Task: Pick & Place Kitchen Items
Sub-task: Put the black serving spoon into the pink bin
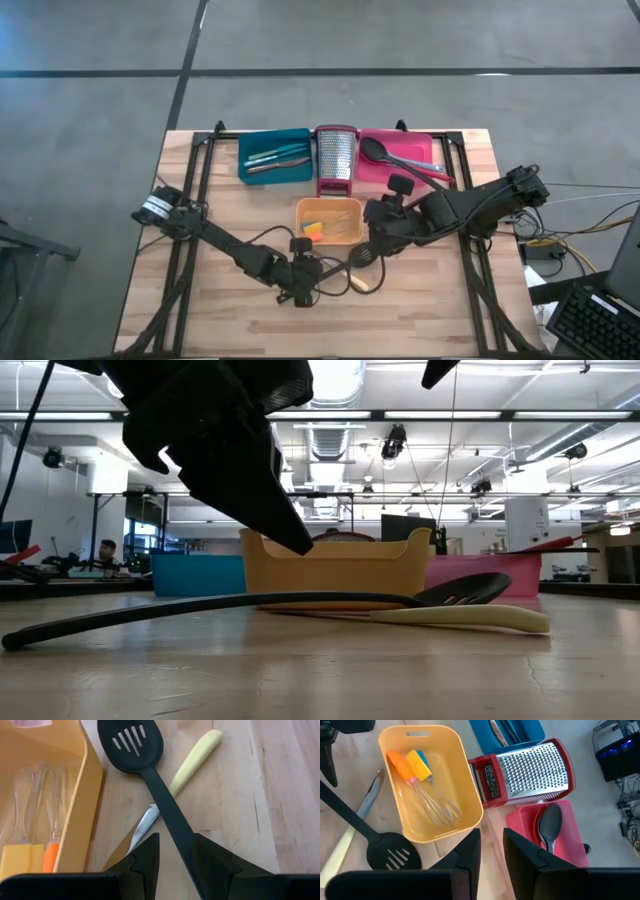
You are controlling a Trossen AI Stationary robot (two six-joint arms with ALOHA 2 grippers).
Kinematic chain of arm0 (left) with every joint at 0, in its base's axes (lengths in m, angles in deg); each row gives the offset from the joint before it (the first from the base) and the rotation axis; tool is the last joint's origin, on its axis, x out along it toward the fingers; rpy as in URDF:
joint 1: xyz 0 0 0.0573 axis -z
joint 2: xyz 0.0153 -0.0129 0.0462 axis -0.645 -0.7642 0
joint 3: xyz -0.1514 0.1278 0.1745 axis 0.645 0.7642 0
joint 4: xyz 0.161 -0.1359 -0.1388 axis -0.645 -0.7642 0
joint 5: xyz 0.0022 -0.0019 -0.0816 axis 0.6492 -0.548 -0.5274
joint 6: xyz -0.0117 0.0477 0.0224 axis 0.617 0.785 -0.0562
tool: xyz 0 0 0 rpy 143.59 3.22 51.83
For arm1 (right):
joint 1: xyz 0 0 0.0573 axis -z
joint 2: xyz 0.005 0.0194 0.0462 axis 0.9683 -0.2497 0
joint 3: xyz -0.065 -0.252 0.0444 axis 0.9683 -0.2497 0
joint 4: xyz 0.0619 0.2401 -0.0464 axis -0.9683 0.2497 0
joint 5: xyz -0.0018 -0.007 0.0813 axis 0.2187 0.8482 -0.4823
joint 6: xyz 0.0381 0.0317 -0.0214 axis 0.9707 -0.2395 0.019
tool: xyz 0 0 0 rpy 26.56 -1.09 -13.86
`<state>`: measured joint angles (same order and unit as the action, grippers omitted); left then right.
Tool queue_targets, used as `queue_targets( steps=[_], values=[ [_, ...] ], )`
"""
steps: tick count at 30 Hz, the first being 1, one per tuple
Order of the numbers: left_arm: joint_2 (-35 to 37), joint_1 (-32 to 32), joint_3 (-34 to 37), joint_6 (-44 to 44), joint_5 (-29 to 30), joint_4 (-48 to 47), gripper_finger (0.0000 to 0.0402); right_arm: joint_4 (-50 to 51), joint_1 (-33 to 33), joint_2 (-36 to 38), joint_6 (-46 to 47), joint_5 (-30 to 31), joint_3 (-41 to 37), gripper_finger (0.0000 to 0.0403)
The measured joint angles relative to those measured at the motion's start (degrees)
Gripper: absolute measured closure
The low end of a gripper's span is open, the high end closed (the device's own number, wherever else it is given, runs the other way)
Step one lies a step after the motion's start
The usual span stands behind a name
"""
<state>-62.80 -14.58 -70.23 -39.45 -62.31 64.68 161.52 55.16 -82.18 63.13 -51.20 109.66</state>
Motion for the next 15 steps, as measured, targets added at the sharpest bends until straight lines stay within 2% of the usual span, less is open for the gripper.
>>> queue_targets(
  steps=[7,15],
  values=[
    [-0.29,-0.02,0.65,-2.02,-1.57,1.47,0.0282,0.0,0.01,0.0,0.0,0.0,-0.02,0.0307],
    [-4.09,-0.25,0.87,-4.15,-4.19,3.17,0.0282,-0.07,0.02,0.0,0.02,0.0,-0.09,0.0298]
  ],
)
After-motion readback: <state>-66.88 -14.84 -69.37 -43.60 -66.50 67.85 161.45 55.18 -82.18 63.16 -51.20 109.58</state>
